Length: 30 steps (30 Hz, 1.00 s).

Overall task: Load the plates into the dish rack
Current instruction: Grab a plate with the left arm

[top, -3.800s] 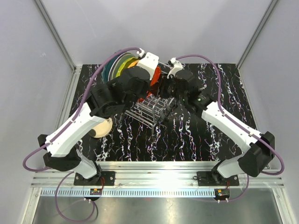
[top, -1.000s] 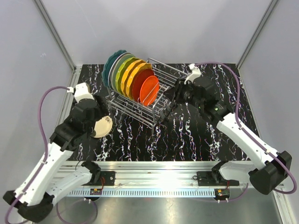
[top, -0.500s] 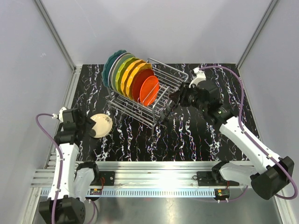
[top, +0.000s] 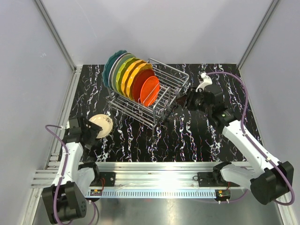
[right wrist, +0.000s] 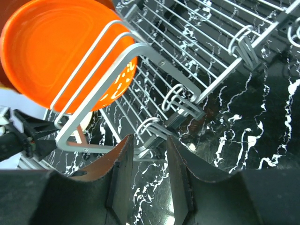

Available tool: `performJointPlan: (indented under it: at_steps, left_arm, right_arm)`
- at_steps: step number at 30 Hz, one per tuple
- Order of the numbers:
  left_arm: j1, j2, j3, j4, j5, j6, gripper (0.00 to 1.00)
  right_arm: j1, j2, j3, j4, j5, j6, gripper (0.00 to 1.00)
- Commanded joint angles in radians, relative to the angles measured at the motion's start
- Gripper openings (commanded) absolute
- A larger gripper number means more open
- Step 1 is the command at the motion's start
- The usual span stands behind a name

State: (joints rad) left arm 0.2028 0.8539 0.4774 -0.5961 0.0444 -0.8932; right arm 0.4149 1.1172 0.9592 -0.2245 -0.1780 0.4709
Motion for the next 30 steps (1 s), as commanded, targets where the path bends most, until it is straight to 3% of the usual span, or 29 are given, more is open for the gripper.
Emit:
performJointPlan:
  at_steps: [1, 15, 16, 20, 27, 30]
  left_arm:
    - [0.004, 0.000, -0.036, 0.093, 0.006, -0.065, 0.80]
    - [0.004, 0.129, -0.101, 0.228, -0.021, -0.136, 0.75]
    - [0.004, 0.158, -0.111, 0.266, -0.014, -0.132, 0.64]
    - [0.006, 0.188, -0.114, 0.275, -0.009, -0.127, 0.60]
    - [0.004, 0.231, -0.126, 0.309, 0.008, -0.124, 0.37]
    - [0.004, 0.255, -0.125, 0.309, 0.018, -0.119, 0.32]
  right_arm:
    - [-0.005, -0.056, -0.013, 0.079, -0.046, -0.005, 0.41]
    - [-0.010, -0.068, -0.039, 0.099, -0.038, 0.000, 0.41]
    - [-0.014, -0.069, -0.043, 0.106, -0.034, 0.003, 0.41]
    - [-0.018, -0.071, -0.042, 0.105, -0.031, 0.003, 0.41]
    - [-0.024, -0.074, -0.048, 0.109, -0.028, 0.003, 0.41]
    - [-0.025, -0.079, -0.048, 0.109, -0.028, 0.003, 0.41]
